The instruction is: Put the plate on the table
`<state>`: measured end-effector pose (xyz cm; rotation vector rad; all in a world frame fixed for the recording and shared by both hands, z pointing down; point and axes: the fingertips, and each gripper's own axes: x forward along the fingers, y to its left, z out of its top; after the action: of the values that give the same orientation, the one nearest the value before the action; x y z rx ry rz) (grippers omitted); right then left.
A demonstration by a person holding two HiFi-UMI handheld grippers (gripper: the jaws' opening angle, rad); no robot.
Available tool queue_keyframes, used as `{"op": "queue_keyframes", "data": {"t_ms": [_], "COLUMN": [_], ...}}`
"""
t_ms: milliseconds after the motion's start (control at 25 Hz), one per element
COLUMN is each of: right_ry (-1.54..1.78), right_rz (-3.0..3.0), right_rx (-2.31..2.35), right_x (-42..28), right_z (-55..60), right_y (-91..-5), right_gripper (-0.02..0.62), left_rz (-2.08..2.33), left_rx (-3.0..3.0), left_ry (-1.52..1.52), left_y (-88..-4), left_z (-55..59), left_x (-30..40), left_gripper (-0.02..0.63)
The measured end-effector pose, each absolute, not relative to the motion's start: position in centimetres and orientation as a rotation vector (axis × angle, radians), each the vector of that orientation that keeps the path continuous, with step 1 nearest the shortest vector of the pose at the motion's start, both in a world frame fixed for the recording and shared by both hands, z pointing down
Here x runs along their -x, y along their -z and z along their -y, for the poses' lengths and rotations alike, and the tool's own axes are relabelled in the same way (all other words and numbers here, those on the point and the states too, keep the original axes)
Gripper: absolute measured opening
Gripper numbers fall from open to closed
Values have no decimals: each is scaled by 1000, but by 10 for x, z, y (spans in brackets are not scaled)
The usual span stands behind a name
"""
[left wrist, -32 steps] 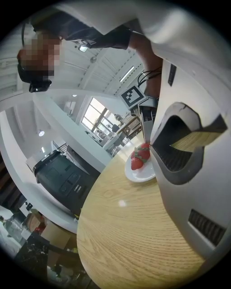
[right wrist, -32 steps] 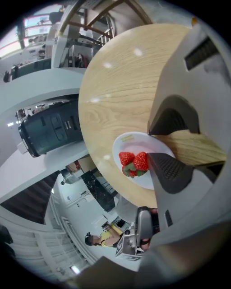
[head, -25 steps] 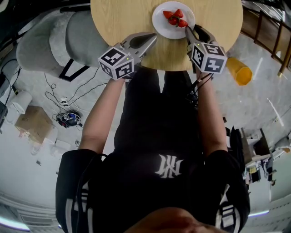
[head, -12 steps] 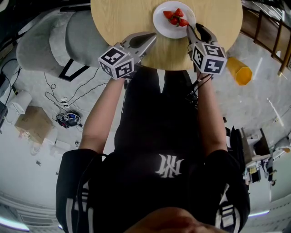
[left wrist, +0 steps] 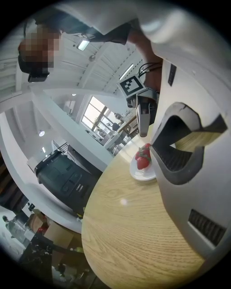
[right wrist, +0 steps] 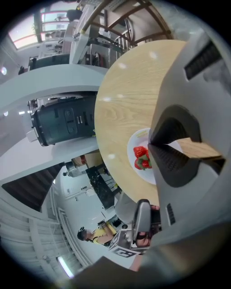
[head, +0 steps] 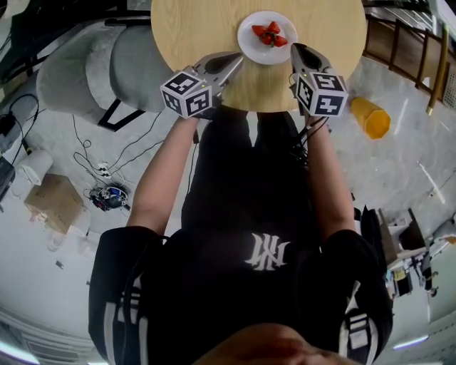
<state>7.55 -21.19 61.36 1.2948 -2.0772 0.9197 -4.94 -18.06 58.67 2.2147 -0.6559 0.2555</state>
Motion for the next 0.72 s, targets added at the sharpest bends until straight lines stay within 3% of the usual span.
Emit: {"op": "queue_keyframes", "data": {"t_ms": [720], "right_ry": [-630], "right_rz": [2663], "right_rx": [-1053], "right_x": [-85], "right_z": [223], "right_y": [-426], "right_gripper": [3], "left_rz": [825], "left_rx": [-2424], "left_ry": [-135], "left_y": [-440], "left_z": [206], "left_x": [36], "left_gripper": [2]}}
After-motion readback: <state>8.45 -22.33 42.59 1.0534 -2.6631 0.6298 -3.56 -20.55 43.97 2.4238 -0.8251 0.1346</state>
